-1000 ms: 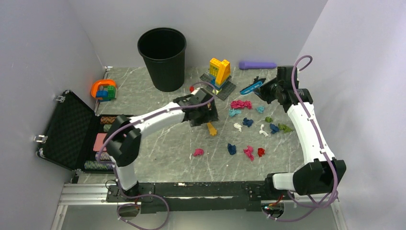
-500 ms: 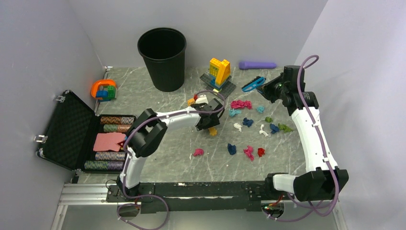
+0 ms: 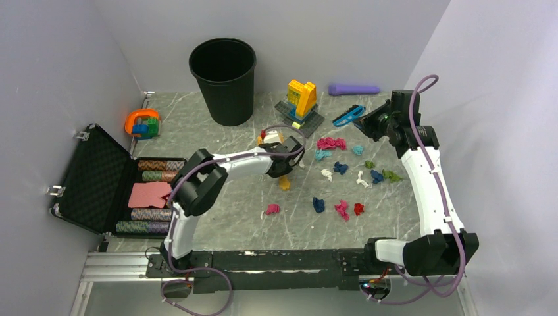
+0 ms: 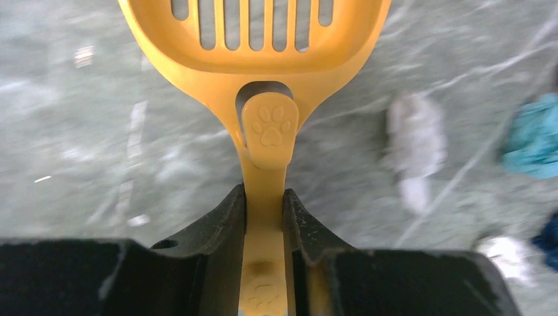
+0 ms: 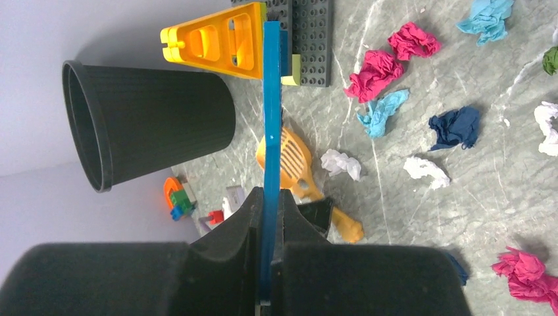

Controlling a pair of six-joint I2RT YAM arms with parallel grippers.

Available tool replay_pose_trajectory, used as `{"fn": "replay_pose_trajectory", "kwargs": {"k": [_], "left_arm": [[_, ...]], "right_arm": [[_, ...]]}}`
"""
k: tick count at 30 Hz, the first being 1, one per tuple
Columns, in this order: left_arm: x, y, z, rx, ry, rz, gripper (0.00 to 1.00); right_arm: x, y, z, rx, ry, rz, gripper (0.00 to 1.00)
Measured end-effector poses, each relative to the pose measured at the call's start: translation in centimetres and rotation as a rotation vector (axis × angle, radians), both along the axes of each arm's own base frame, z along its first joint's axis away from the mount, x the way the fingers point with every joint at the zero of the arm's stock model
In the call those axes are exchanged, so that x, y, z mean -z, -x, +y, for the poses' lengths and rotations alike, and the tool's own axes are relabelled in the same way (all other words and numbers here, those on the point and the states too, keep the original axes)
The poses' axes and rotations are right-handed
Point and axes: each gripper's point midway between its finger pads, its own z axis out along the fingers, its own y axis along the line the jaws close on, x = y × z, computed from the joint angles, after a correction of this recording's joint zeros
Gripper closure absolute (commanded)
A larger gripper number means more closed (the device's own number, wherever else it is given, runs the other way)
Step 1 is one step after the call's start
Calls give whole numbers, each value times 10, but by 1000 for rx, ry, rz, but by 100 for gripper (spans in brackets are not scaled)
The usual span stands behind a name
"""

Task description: Sweep away the paper scraps from the table

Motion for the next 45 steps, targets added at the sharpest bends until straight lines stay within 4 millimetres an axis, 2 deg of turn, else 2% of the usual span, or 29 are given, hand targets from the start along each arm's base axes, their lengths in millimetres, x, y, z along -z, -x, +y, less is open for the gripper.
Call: {"fn": "replay_pose_trajectory", "kwargs": {"k": [5, 8, 11, 15, 18, 22, 25, 28, 32, 36, 41, 45], "left_arm": [[-2, 34, 55, 33, -75, 73, 85], [-12, 46, 77, 103, -96, 110, 90], [-30, 50, 89, 196, -125, 116, 91], [-62, 61, 95, 342, -140, 76, 86], [-92, 76, 98, 467, -104, 10, 81], [-126, 97, 92, 642, -18, -83, 80], [-134, 108, 88, 726, 18, -105, 80], [-129, 117, 88, 773, 23, -84, 80], [-123, 128, 95, 794, 14, -49, 79], [-132, 139, 102, 809, 29, -59, 78], [-147, 150, 112, 807, 45, -99, 78], [-152, 155, 121, 793, 40, -113, 77]], "right_arm": [[1, 0, -2, 15, -4, 5, 100], [2, -1, -5, 38, -11, 10, 100], [11, 0, -7, 66, -32, 37, 100], [30, 4, -1, 55, -71, 85, 100], [41, 7, 13, -13, -118, 126, 100], [53, 11, 38, -135, -152, 171, 100], [62, 18, 53, -202, -158, 199, 100], [64, 21, 59, -219, -146, 206, 100], [62, 10, 38, -114, -97, 194, 100], [47, -13, 9, 13, -68, 139, 100], [41, -56, -30, 183, -64, 85, 100], [55, -93, -59, 295, -53, 82, 100]]}}
